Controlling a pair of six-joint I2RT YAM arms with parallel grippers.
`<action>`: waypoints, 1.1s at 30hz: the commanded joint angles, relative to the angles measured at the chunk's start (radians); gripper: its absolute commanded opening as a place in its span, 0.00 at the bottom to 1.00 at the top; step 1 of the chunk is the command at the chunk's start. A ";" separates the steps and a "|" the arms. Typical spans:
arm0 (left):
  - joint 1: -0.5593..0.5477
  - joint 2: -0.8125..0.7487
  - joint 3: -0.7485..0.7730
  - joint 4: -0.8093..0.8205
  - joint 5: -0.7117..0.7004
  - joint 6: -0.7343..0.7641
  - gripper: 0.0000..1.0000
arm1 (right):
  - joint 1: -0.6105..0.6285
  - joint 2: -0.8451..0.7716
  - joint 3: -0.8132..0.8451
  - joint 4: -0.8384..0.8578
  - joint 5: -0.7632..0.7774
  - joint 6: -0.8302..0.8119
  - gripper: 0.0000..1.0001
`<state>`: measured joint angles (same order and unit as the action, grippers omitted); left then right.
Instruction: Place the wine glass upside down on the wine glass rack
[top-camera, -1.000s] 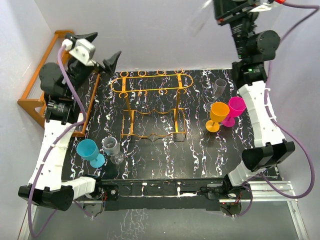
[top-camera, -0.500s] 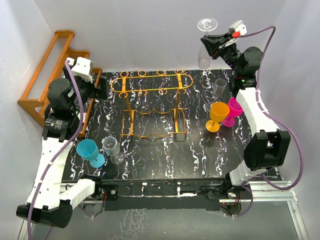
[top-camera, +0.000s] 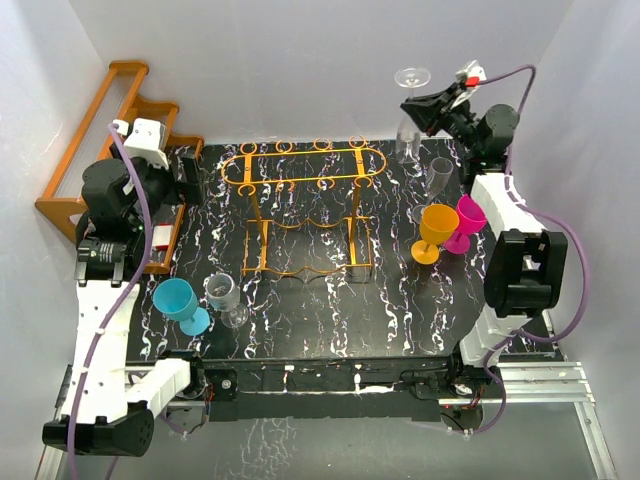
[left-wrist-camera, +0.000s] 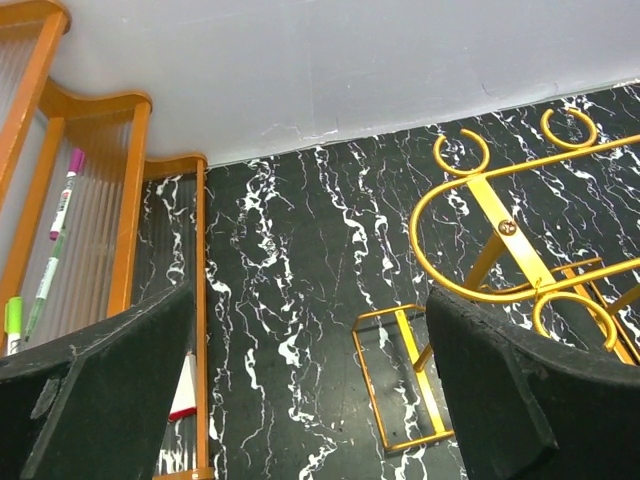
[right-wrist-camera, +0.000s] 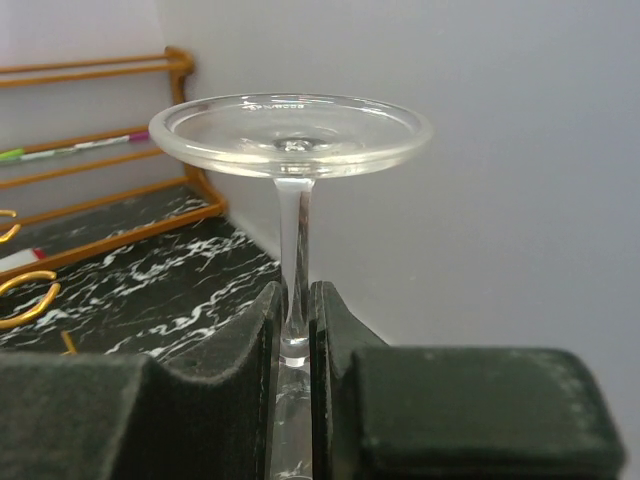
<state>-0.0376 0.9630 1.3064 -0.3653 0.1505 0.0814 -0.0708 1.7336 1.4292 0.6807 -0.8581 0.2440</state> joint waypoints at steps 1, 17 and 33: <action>0.008 0.049 0.083 -0.099 0.023 -0.013 0.97 | 0.063 0.005 0.022 -0.028 -0.022 -0.060 0.08; 0.073 0.122 0.197 -0.180 0.029 -0.031 0.97 | 0.124 0.093 -0.047 0.045 -0.019 -0.077 0.08; 0.092 0.134 0.168 -0.202 0.056 -0.034 0.97 | 0.128 0.227 -0.064 0.703 -0.213 0.281 0.08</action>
<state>0.0399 1.0992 1.4662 -0.5594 0.1993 0.0586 0.0574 1.9404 1.3403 1.0760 -1.0328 0.4004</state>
